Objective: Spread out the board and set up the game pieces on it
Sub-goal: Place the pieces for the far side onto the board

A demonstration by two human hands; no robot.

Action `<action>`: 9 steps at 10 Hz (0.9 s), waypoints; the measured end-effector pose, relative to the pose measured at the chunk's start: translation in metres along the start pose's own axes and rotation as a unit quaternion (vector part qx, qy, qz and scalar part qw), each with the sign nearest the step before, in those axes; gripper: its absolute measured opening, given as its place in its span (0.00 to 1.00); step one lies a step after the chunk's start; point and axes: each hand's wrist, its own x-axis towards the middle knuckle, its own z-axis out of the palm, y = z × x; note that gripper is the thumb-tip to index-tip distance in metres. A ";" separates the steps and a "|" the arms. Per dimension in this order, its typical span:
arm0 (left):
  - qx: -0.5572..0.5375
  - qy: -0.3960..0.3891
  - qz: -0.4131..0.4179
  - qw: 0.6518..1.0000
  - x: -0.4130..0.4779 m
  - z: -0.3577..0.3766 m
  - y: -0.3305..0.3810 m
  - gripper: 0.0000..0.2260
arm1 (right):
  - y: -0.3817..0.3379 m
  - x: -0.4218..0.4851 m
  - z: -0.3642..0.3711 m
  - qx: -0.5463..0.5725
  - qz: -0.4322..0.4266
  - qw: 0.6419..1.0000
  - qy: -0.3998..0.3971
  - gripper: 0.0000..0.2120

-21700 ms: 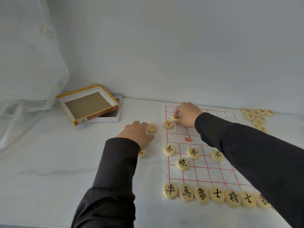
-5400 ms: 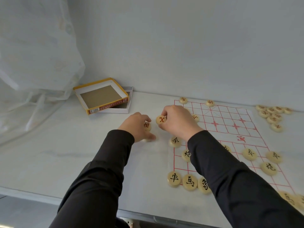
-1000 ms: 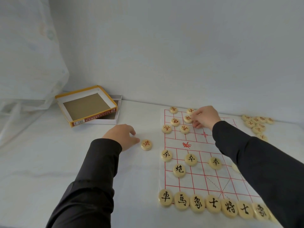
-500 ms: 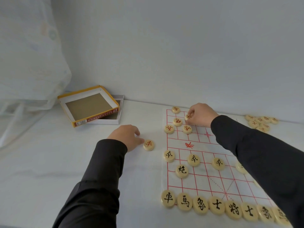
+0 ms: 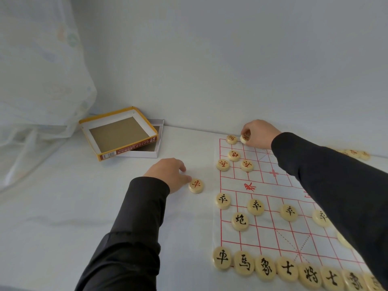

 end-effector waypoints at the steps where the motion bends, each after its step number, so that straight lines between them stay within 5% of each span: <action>1: 0.001 0.002 0.000 1.000 0.000 0.001 0.001 0.18 | 0.001 0.003 0.001 0.006 -0.004 1.000 0.000 0.13; 4: 0.002 0.001 0.002 1.000 0.000 0.001 0.001 0.18 | 0.004 0.002 0.010 0.066 0.012 0.998 -0.002 0.22; 9: 0.000 0.001 0.006 1.000 -0.002 0.000 0.000 0.18 | -0.004 0.001 0.018 0.095 0.037 0.994 0.043 0.23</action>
